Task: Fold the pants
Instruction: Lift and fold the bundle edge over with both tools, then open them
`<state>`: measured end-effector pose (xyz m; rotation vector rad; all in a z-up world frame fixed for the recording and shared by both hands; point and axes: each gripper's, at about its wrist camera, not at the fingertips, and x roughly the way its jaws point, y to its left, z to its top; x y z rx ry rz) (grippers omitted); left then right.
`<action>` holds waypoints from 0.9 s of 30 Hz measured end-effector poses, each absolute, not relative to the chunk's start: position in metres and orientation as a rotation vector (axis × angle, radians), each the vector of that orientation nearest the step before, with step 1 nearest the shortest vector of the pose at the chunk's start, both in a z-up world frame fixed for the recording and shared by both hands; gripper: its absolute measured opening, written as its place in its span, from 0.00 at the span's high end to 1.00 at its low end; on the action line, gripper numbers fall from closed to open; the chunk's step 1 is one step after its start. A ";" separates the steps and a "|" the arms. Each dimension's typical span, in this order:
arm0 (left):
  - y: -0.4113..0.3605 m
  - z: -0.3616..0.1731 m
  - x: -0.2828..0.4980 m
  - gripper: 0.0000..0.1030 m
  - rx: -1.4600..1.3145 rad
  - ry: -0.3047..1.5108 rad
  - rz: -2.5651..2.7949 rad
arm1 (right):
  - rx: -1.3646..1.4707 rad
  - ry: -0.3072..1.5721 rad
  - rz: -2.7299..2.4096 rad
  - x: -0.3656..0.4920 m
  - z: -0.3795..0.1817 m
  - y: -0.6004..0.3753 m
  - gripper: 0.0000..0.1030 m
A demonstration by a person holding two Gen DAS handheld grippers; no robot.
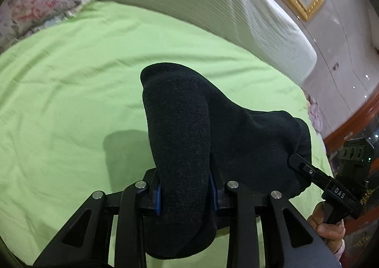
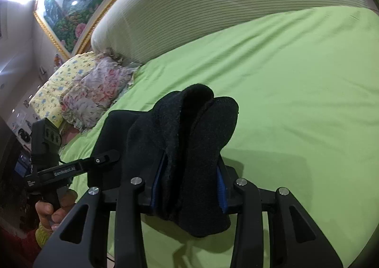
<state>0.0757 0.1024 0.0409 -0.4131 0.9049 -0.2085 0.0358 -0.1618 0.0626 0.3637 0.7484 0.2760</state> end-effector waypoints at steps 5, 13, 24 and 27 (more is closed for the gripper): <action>0.135 0.051 0.089 0.71 -0.407 0.877 -0.141 | 0.354 0.740 0.329 0.070 0.063 -0.140 0.62; 0.187 0.054 0.122 0.71 -0.408 0.856 -0.042 | 0.316 0.742 0.381 0.126 0.061 -0.103 0.62; 0.206 0.028 0.149 0.70 -0.414 0.886 -0.006 | 0.326 0.798 0.387 0.166 0.034 -0.099 0.61; 0.210 0.017 0.152 0.67 -0.429 0.897 -0.003 | 0.300 0.811 0.374 0.168 0.027 -0.099 0.58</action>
